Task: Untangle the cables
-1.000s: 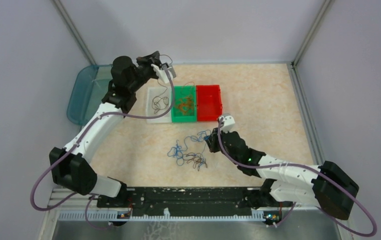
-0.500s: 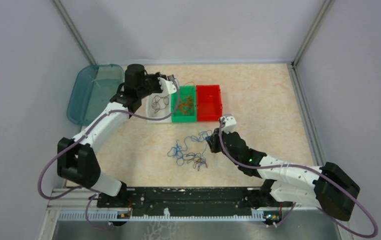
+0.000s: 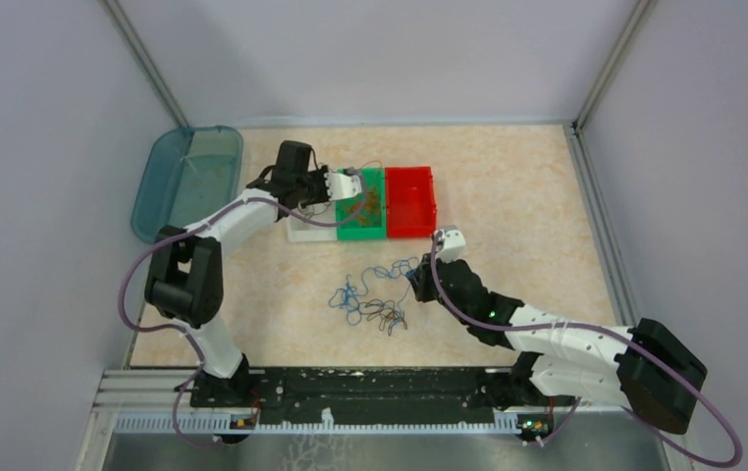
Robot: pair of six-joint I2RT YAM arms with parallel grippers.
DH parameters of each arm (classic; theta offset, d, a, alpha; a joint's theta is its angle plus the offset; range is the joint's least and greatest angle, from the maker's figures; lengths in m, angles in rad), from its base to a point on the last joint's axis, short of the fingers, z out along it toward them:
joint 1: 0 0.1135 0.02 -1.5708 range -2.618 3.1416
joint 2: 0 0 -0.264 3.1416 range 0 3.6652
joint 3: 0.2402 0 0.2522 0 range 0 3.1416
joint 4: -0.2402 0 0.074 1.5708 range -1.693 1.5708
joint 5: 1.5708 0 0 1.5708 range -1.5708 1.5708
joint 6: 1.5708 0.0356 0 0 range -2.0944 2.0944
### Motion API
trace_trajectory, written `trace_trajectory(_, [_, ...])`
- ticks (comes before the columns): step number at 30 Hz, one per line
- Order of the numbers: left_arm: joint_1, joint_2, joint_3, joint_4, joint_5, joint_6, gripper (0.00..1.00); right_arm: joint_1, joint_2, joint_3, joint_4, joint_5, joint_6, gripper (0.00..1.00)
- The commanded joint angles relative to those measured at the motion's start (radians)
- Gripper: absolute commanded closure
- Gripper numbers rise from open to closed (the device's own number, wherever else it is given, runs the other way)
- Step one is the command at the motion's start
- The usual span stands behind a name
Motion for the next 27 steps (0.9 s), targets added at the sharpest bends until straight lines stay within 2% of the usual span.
trace_trajectory(1, [0.011,0.059,0.014,0.051,-0.071,0.041,1.00,-0.007,-0.033,0.041,0.009,0.026,0.014,1.00])
trace_trajectory(9, [0.053,0.101,-0.026,0.086,-0.082,0.070,1.00,-0.007,-0.010,0.043,0.027,0.021,0.021,1.00])
trace_trajectory(19, [0.091,0.060,-0.076,0.091,-0.043,0.067,0.99,-0.007,0.004,0.047,0.032,0.004,0.022,1.00])
trace_trajectory(24, [0.091,0.028,-0.032,0.066,0.037,0.053,0.46,-0.007,-0.014,0.043,0.015,0.014,0.022,1.00])
trace_trajectory(27, [0.091,0.024,0.055,-0.066,0.087,0.031,0.27,-0.007,-0.023,0.039,0.012,0.020,0.021,1.00])
